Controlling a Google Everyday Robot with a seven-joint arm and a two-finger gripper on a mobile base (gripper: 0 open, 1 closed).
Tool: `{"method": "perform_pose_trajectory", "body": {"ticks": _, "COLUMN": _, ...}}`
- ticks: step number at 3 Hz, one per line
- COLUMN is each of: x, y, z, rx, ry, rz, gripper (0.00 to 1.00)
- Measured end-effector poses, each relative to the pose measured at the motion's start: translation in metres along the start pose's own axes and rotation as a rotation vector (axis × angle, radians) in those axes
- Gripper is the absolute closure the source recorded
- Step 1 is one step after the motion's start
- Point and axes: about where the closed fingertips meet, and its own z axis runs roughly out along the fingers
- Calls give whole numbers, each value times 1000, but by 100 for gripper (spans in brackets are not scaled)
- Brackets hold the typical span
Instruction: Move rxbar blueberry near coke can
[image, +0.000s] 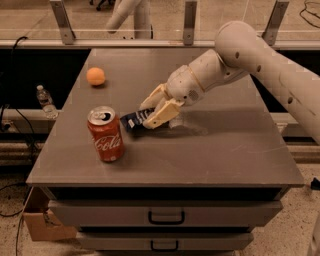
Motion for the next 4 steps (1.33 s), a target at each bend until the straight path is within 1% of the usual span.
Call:
{"method": "perform_pose_trajectory", "body": {"ticks": 1, "x": -1, "y": 0, "z": 2, "rx": -4, "ry": -1, "rz": -1, "gripper": 13}}
{"method": "perform_pose_trajectory", "body": {"ticks": 2, "x": -1, "y": 0, "z": 4, "rx": -8, "ry": -2, "rz": -2, "gripper": 0}}
{"method": "perform_pose_trajectory", "body": {"ticks": 3, "x": -1, "y": 0, "z": 5, "rx": -8, "ry": -2, "rz": -2, "gripper": 0}}
{"method": "perform_pose_trajectory", "body": {"ticks": 4, "x": -4, "y": 4, "z": 3, "rx": -35, "ry": 25, "rz": -41, "gripper": 0}}
